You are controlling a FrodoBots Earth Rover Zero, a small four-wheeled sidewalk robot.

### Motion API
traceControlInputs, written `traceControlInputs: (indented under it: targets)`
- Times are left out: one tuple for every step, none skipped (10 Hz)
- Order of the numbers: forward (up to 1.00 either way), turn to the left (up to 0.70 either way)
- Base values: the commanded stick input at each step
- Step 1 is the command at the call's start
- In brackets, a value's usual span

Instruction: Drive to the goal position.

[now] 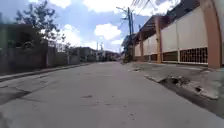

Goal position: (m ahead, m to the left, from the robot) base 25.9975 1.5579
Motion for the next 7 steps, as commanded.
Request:
traceControlInputs:
  targets:
    - [0.85, 0.00]
    - [0.85, 0.00]
    - [0.85, 0.00]
    - [0.85, 0.00]
    - [0.85, 0.00]
    - [0.85, 0.00]
    - [0.85, 0.00]
